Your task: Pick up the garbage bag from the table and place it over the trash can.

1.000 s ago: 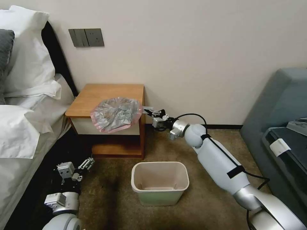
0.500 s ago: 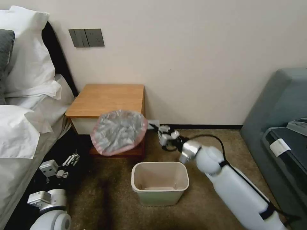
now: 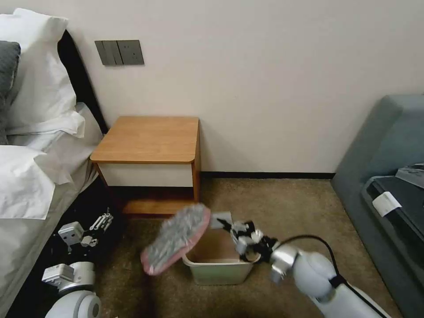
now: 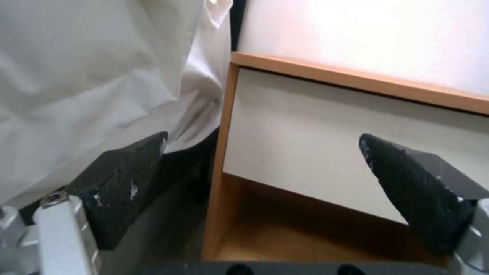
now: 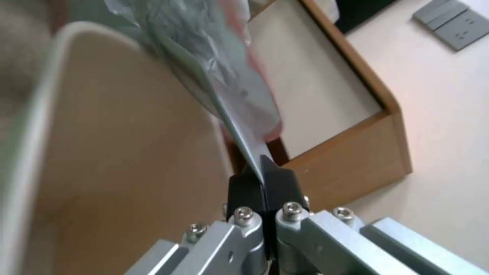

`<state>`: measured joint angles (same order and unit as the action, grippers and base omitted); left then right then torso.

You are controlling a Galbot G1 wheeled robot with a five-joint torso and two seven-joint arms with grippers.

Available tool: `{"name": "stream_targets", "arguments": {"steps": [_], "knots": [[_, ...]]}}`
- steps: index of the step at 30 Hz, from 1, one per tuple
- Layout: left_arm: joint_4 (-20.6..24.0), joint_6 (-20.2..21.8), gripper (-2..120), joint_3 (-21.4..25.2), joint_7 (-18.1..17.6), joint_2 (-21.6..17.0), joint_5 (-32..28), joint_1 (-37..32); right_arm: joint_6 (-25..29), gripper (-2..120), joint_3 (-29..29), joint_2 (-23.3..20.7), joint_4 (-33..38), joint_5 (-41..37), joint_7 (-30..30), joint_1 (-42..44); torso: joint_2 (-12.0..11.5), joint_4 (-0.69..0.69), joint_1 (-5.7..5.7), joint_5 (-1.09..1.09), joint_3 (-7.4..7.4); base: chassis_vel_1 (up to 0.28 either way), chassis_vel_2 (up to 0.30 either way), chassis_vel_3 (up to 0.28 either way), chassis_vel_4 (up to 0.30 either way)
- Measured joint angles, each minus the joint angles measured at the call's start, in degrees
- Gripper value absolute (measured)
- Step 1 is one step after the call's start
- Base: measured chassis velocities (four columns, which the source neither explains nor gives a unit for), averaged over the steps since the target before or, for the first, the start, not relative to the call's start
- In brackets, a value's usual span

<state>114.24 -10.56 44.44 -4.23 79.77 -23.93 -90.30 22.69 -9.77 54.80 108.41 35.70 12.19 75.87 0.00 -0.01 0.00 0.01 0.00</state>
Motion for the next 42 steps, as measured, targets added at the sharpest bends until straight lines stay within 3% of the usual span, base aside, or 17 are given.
{"name": "stream_targets", "arguments": {"steps": [8, 15, 22, 27, 29, 33, 35, 42], "knots": [[0.2, -0.1, 99, -1.0, 0.0, 0.2, 1.0, -0.4, 1.0, 0, -2.5, -0.2, 1.0, 0.4, 0.6, 2.3, 0.0, 0.01, 0.0, 0.0, 0.0, 0.0, 0.0, 0.0, 0.0], [0.2, -0.5, 99, -2.1, 0.0, 0.1, 1.7, -0.9, -1.3, 0, -4.1, -0.6, 1.5, -3.0, 0.8, 4.4, 0.0, 0.01, 0.0, 0.01, 0.0, 0.0, 0.0, 0.0, 0.0], [0.2, -1.1, 99, -3.6, 0.0, 0.0, 2.9, -1.6, -3.5, 29, -5.6, -2.3, 2.2, -6.9, 3.1, 5.6, 0.0, 0.01, 0.0, 0.0, 0.01, 0.0, 0.0, 0.0, 0.0], [0.2, -1.3, 99, -4.6, 0.1, -0.1, 3.7, -1.9, -4.0, 37, -6.3, -2.9, 2.6, -8.1, 4.2, 6.1, 0.0, 0.01, 0.0, 0.01, 0.01, 0.0, 0.0, 0.0, 0.0], [0.7, -1.4, 99, -6.2, 0.3, -0.6, 4.7, -2.8, -4.5, 54, -9.4, -5.2, 4.1, -11.3, 7.2, 7.1, 0.0, 0.01, 0.0, 0.01, 0.0, 0.0, 0.0, 0.0, 0.0], [2.4, 0.9, 99, -8.1, 1.2, -2.0, 4.8, -4.2, -5.3, 65, -14.6, -9.5, 6.5, -15.8, 9.5, 9.2, 0.0, 0.02, 0.0, -0.01, 0.01, 0.0, 0.0, 0.0, 0.0], [3.5, 2.8, 100, -9.4, 2.2, -3.2, 4.5, -4.8, -5.5, 78, -17.8, -11.6, 7.6, -18.3, 9.8, 10.7, 0.0, 0.0, 0.0, -0.02, 0.0, 0.0, 0.0, 0.0, 0.0], [3.3, 3.3, 100, -11.9, 2.8, -3.4, 5.1, -4.5, -9.5, 96, -14.6, -9.6, 8.1, -21.2, 8.4, 9.1, 0.0, 0.0, 0.0, -0.02, 0.0, 0.0, 0.0, 0.0, 0.0]]}}
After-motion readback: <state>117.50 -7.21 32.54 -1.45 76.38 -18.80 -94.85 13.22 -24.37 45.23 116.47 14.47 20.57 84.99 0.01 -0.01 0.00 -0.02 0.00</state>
